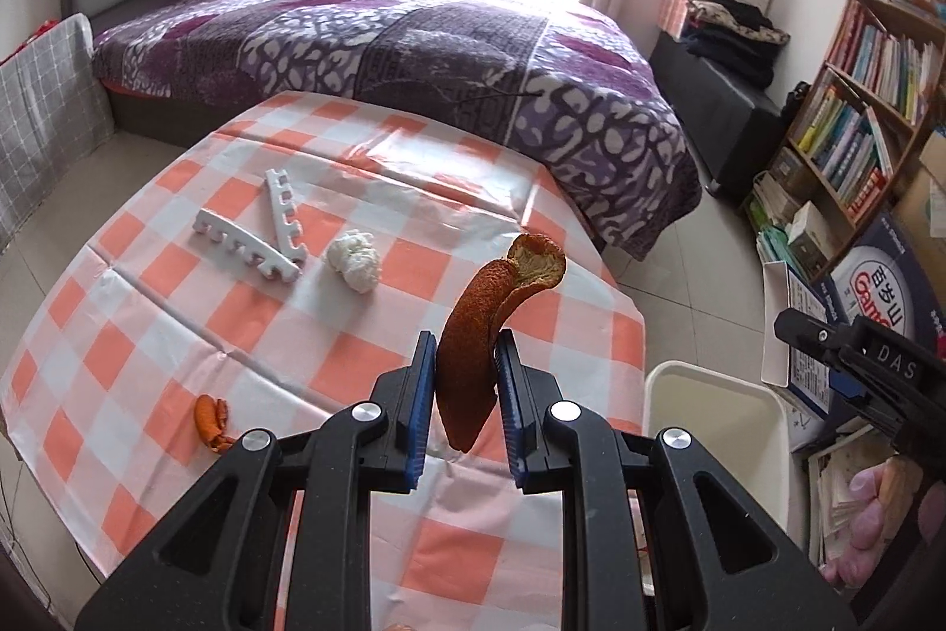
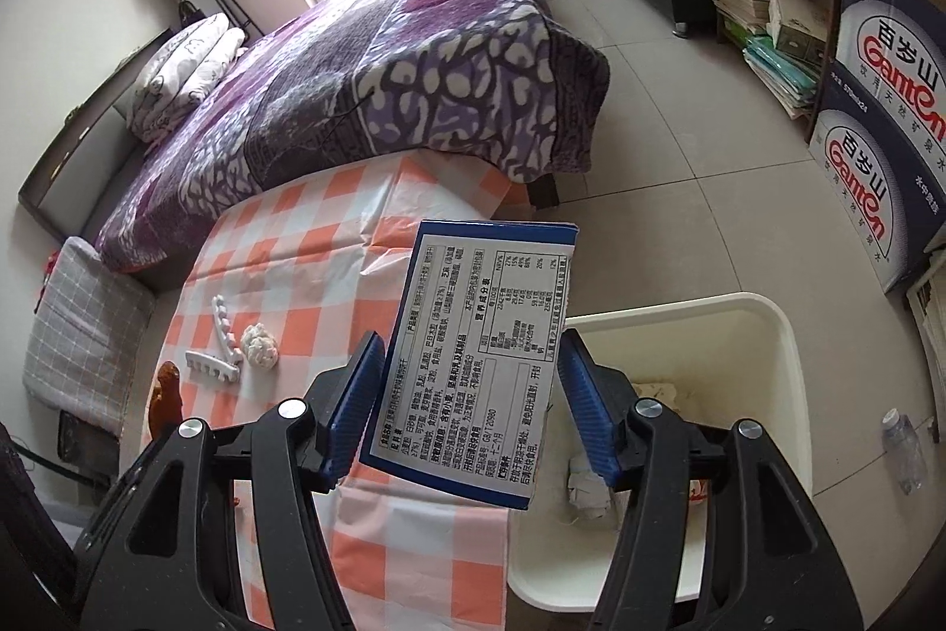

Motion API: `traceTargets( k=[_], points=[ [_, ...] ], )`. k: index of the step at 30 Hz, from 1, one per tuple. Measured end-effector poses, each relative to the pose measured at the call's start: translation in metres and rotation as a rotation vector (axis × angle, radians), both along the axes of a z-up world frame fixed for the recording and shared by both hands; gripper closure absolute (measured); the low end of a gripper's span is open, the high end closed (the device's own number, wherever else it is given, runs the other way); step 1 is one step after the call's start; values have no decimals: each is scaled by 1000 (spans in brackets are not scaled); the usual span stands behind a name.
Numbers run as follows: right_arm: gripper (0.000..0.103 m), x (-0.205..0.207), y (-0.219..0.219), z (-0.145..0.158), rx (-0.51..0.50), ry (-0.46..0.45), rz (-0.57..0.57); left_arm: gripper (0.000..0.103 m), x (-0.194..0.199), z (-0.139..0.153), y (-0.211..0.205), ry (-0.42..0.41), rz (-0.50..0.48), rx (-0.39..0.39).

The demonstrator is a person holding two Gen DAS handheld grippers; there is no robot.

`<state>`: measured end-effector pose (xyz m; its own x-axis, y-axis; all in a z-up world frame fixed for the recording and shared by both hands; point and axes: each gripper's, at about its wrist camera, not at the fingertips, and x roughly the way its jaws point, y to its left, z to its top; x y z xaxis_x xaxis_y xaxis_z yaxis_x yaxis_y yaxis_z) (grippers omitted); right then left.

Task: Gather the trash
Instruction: 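Carry peel and box to the bin and open the right tool over it, then lower the orange peel into the bin and open the left tool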

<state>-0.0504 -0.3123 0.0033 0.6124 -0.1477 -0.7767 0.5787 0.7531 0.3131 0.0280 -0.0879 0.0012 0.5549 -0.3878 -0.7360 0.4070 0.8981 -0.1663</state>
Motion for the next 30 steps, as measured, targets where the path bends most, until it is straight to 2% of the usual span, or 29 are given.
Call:
traceTargets(
  k=[7, 9, 11, 30],
  points=[
    [42, -26, -28, 5, -31, 11, -85, 82, -24, -8, -47, 11, -116, 4],
    [33, -35, -38, 5, -27, 9, -110, 82, -31, -12, -59, 15, -146, 11],
    [29, -43, -47, 6, -24, 5, -138, 82, -38, -16, -71, 19, -174, 17],
    [18, -103, -116, 14, 42, -50, -317, 81, -92, -45, -159, 101, -401, 20]
  ],
)
